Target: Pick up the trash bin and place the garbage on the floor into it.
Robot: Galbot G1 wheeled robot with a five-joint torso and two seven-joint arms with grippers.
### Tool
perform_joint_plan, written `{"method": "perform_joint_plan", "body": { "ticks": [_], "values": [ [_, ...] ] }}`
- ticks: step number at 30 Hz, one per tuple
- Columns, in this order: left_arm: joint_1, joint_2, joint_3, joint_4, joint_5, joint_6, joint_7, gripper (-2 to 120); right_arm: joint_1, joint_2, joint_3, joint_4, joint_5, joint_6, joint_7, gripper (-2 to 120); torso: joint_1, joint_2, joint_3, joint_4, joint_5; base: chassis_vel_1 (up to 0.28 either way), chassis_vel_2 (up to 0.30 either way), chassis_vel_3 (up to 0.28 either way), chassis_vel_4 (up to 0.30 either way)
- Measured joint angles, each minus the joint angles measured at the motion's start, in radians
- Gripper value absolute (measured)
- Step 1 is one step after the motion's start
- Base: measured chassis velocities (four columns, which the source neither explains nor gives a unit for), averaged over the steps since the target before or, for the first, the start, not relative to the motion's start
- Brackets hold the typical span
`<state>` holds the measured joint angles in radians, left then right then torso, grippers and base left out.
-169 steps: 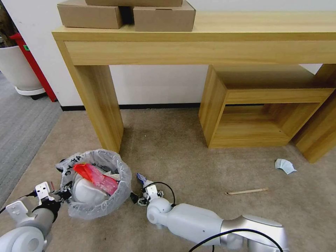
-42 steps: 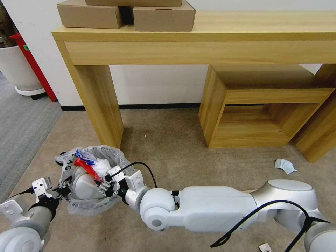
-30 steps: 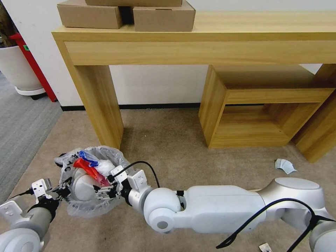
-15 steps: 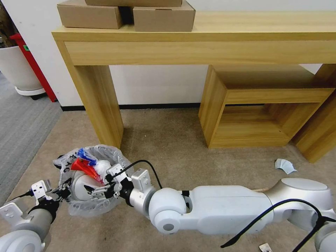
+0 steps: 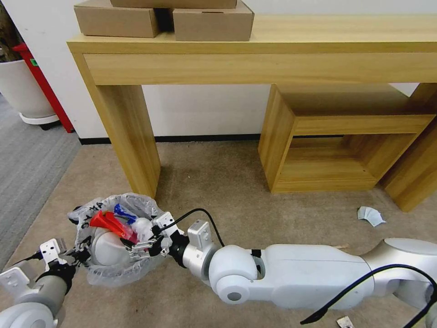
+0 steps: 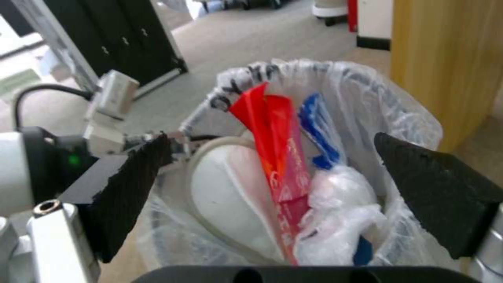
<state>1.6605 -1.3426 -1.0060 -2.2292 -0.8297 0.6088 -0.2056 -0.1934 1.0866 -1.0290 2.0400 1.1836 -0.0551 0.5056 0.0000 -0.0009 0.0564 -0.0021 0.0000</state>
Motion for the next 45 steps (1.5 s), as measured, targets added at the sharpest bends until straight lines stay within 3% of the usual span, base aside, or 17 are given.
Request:
{"method": "perform_joint_plan", "body": {
  "ticks": [6, 15, 19, 22, 24, 26, 27, 35, 40, 45],
  "values": [
    [0.009, 0.000, -0.007, -0.005, -0.002, 0.000, 0.000, 1, -0.017, 0.016, 0.007, -0.026, -0.043, 0.075, -0.056, 100, 0.000, 0.000, 0.000, 0.0001, 0.0000, 0.000, 0.000, 0.000, 0.000],
    [0.015, -0.005, -0.008, -0.017, 0.004, 0.000, 0.001, 1, -0.048, 0.021, 0.097, -0.074, -0.133, 0.212, -0.128, 100, 0.000, 0.000, 0.000, 0.0000, 0.0000, 0.000, 0.000, 0.000, 0.000],
    [0.023, -0.011, -0.013, -0.032, 0.014, 0.000, 0.009, 1, -0.076, 0.001, 0.212, -0.102, -0.167, 0.225, -0.121, 100, 0.000, 0.000, 0.000, 0.0003, 0.0000, 0.000, 0.000, 0.000, 0.000],
    [0.022, -0.010, -0.014, -0.036, 0.024, 0.000, 0.022, 1, -0.131, -0.061, 0.370, -0.120, -0.193, 0.214, -0.107, 100, 0.000, 0.000, 0.000, 0.0000, 0.0001, 0.000, 0.000, 0.000, 0.000],
    [0.021, -0.010, -0.013, -0.036, 0.028, 0.000, 0.024, 1, -0.144, -0.075, 0.404, -0.124, -0.201, 0.214, -0.103, 100, 0.000, 0.000, 0.000, -0.0001, 0.0002, 0.000, 0.000, 0.000, 0.000],
    [0.019, -0.003, -0.012, -0.034, 0.035, -0.001, 0.034, 1, -0.194, -0.115, 0.524, -0.135, -0.239, 0.213, -0.084, 100, 0.000, 0.000, 0.000, -0.0001, 0.0002, 0.000, 0.000, 0.000, 0.000],
    [0.019, -0.003, -0.012, -0.034, 0.035, -0.001, 0.034, 1, -0.194, -0.115, 0.524, -0.135, -0.239, 0.213, -0.084, 100, 0.000, 0.000, 0.000, -0.0001, 0.0002, 0.000, 0.000, 0.000, 0.000],
    [0.012, 0.042, -0.008, -0.001, 0.029, -0.004, 0.044, 1, -0.426, -0.214, 0.884, -0.138, -0.314, 0.209, -0.069, 100, 0.000, 0.000, 0.000, 0.0000, 0.0003, 0.000, 0.000, 0.000, 0.000],
    [0.009, 0.055, -0.002, 0.016, 0.030, -0.006, 0.048, 1, -0.573, -0.210, 1.033, -0.133, -0.378, 0.210, -0.062, 100, 0.000, 0.000, 0.000, 0.0001, 0.0000, 0.000, 0.000, 0.000, 0.000],
    [0.005, 0.049, 0.015, 0.017, 0.035, -0.008, 0.057, 1, -0.777, -0.154, 1.197, -0.107, -0.489, 0.224, -0.076, 100, 0.000, 0.000, 0.000, -0.0001, 0.0002, 0.000, 0.000, 0.000, 0.000]
  ]
}}
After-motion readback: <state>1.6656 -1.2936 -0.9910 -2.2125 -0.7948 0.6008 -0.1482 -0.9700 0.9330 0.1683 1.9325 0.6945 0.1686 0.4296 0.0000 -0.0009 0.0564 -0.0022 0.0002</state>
